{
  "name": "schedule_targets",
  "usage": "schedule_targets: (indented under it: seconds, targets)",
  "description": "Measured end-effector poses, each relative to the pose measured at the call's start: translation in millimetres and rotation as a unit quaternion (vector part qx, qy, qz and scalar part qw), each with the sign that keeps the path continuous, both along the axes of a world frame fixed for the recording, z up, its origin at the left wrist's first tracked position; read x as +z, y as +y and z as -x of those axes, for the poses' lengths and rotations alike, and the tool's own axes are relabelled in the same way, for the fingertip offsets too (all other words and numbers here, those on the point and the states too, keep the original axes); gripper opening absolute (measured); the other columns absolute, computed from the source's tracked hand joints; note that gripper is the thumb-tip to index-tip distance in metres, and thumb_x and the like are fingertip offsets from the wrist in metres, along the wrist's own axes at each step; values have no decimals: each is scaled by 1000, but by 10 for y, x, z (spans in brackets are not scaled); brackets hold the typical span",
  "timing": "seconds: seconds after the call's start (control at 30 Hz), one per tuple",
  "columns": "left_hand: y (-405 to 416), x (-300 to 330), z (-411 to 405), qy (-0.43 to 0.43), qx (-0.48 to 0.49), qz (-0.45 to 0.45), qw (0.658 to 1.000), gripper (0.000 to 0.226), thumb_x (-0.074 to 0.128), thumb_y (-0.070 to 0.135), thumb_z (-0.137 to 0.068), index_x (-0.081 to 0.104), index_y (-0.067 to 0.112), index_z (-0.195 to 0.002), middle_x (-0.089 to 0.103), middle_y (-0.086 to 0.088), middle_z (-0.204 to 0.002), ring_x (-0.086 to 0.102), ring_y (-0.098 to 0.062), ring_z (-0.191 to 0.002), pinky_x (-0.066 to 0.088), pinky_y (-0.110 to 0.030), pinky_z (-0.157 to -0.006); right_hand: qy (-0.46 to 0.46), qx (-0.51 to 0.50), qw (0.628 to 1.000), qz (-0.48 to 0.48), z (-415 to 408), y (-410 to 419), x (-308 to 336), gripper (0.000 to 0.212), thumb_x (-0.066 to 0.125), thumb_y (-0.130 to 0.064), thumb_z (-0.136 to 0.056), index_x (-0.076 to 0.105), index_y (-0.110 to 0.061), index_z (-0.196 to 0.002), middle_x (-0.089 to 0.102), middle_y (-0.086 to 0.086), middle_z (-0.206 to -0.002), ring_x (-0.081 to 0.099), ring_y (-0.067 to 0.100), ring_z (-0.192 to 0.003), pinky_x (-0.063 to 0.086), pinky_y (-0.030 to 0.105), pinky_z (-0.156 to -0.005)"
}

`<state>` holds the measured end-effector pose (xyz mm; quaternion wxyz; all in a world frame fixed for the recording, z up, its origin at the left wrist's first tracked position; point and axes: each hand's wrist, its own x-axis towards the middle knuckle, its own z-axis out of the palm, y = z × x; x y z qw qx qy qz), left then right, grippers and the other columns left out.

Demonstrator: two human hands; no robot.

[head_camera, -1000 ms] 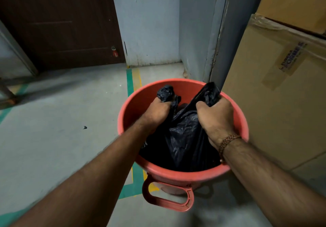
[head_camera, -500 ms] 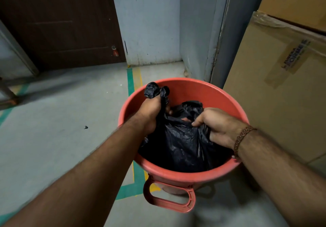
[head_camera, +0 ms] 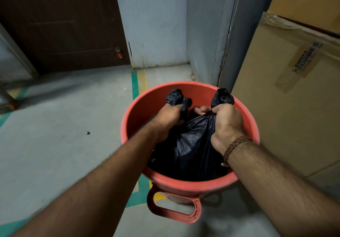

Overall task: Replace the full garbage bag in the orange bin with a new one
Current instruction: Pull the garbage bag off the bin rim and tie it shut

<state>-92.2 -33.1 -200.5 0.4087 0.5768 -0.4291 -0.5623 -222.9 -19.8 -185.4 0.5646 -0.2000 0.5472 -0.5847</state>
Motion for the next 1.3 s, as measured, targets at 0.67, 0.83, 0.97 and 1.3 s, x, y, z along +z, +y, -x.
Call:
schedule_targets:
  seconds: [0.67,0.83,0.97,1.3]
  targets:
    - [58,55,-187,194,-104,-31,975,29,40,14,-88,66,5,-97,51,-8,-81,44,-15,-57,46,-33,-78,68,140,988,-22,203,-89,-253,15,58,5,-99,63,4,-114,76,22,-104,78,39,-83,63,57,-79]
    - [71,16,-160,125,-148,-11,981,43,45,9,-103,75,7,-73,68,-15,-74,67,-33,-88,58,-36,-91,179,77,981,-17,130,-85,-324,15,85,0,-77,77,-11,-82,80,15,-87,78,30,-72,65,50,-74]
    - [61,-28,-137,104,-119,19,987,37,54,-6,-97,75,13,-73,67,-2,-61,64,-12,-58,55,-23,-63,226,29,974,4,25,-101,-409,21,92,-15,-68,79,-20,-84,79,-2,-80,78,24,-79,66,40,-74]
    - [3,-138,-140,67,-149,43,986,45,57,-10,-95,74,18,-64,64,6,-56,54,-2,-45,47,-15,-50,219,190,954,78,44,-33,-335,27,73,11,-71,78,-9,-89,80,12,-85,78,31,-83,65,45,-78]
